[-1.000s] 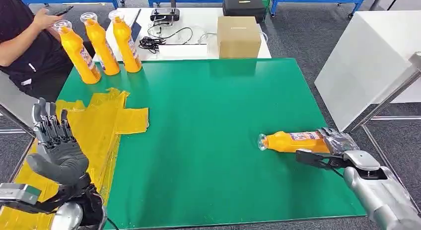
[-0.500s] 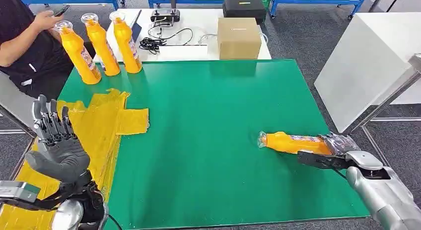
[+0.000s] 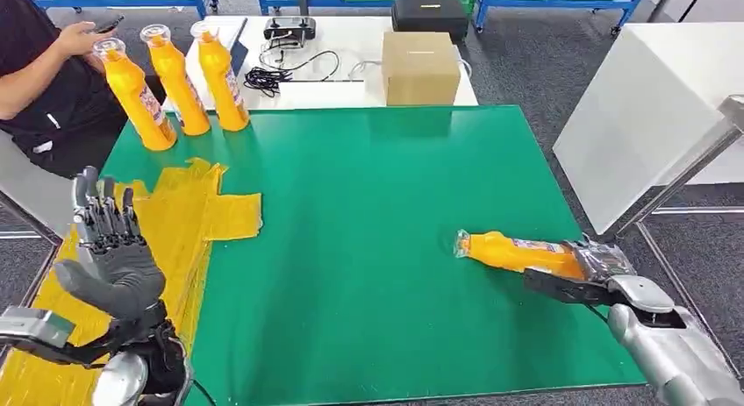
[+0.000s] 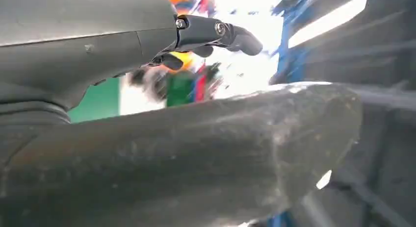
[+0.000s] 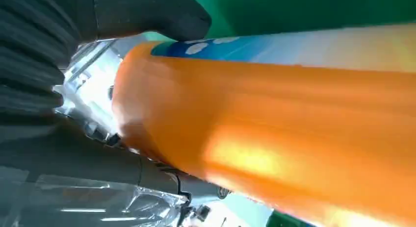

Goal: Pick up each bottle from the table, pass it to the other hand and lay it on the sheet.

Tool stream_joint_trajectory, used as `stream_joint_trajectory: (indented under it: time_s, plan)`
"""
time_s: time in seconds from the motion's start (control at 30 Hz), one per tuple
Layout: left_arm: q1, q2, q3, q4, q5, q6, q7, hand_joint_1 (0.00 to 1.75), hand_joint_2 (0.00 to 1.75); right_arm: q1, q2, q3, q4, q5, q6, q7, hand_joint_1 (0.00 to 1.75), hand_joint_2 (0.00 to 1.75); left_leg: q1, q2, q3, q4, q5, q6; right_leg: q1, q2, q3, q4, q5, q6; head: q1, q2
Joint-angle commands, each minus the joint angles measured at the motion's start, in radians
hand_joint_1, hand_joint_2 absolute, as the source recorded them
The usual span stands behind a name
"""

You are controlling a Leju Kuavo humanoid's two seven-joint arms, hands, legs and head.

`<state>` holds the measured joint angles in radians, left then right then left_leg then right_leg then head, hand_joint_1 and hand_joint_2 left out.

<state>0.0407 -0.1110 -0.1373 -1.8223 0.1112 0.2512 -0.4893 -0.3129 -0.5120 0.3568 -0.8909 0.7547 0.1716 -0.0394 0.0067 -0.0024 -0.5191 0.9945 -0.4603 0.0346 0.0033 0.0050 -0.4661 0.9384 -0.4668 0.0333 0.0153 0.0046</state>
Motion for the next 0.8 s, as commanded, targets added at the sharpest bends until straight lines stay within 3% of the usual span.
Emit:
stream_joint_trajectory:
  time_s: [0.03, 0.13, 0.27, 0.4, 0.43, 0.53, 0.67, 0.7, 0.8]
  plan:
    - [0.049, 0.029, -0.006, 0.144, 0.108, -0.119, 0.06, 0.0, 0.0, 0.237, 0.167, -0.119, -0.365, -0.349, 0.08, -0.057, 1.75, 1.75, 0.0, 0.004, -0.012, -0.002, 0.004, -0.004, 0.0, 0.005, -0.014, 0.001, 0.005, -0.001, 0.0, 0.0]
    - [0.046, 0.027, -0.004, 0.132, 0.108, -0.117, 0.063, 0.0, 0.0, 0.236, 0.158, -0.117, -0.354, -0.354, 0.079, -0.057, 1.75, 1.75, 0.0, 0.003, -0.008, -0.001, 0.003, -0.003, 0.001, 0.004, 0.0, 0.001, 0.002, -0.001, -0.002, 0.0]
    - [0.045, 0.028, -0.004, 0.13, 0.108, -0.117, 0.063, 0.0, 0.0, 0.237, 0.156, -0.118, -0.349, -0.356, 0.078, -0.06, 1.75, 1.75, 0.001, -0.002, -0.012, -0.001, 0.004, -0.002, 0.001, -0.003, -0.012, 0.0, 0.001, -0.001, -0.002, 0.0]
    - [0.045, 0.028, -0.005, 0.13, 0.11, -0.12, 0.071, 0.0, 0.0, 0.238, 0.162, -0.123, -0.347, -0.375, 0.073, -0.083, 1.75, 1.75, 0.002, 0.0, -0.018, -0.001, 0.004, -0.003, 0.002, 0.0, -0.007, 0.001, 0.001, -0.001, -0.002, 0.0]
    - [0.048, 0.026, -0.005, 0.135, 0.122, -0.121, 0.09, 0.0, 0.0, 0.243, 0.186, -0.145, -0.368, -0.446, 0.085, -0.141, 1.75, 1.75, 0.001, 0.0, -0.019, -0.001, 0.004, -0.003, 0.001, 0.0, -0.008, 0.001, 0.001, -0.001, -0.002, 0.0]
    - [0.065, 0.026, -0.021, 0.177, 0.183, -0.14, 0.12, 0.0, 0.0, 0.27, 0.238, -0.157, -0.552, -0.707, 0.119, -0.1, 1.75, 1.75, 0.001, 0.001, -0.02, -0.001, 0.005, -0.003, 0.001, 0.001, -0.009, 0.001, 0.001, -0.001, -0.002, 0.0]
    - [0.078, 0.024, -0.033, 0.188, 0.202, -0.132, 0.114, 0.0, 0.0, 0.281, 0.255, -0.153, -0.63, -0.763, 0.075, -0.096, 1.75, 1.75, 0.0, 0.002, -0.024, -0.001, 0.005, -0.004, 0.0, 0.002, -0.014, 0.004, 0.001, -0.002, -0.002, 0.0]
    - [0.083, 0.027, -0.037, 0.183, 0.205, -0.128, 0.116, 0.0, 1.75, 0.288, 0.271, -0.155, -0.647, -0.782, 0.068, -0.099, 1.75, 1.75, 0.0, 0.001, -0.025, -0.001, 0.005, -0.003, 0.0, 0.001, -0.015, 0.004, 0.001, -0.001, -0.003, 0.0]
    - [0.094, 0.03, -0.051, 0.173, 0.218, -0.123, 0.119, 0.0, 1.75, 0.296, 0.294, -0.138, -0.671, -0.79, 0.036, -0.11, 1.75, 1.75, 0.001, 0.0, -0.027, -0.001, 0.005, -0.004, 0.001, 0.0, -0.018, 0.004, 0.001, -0.001, -0.002, 0.0]
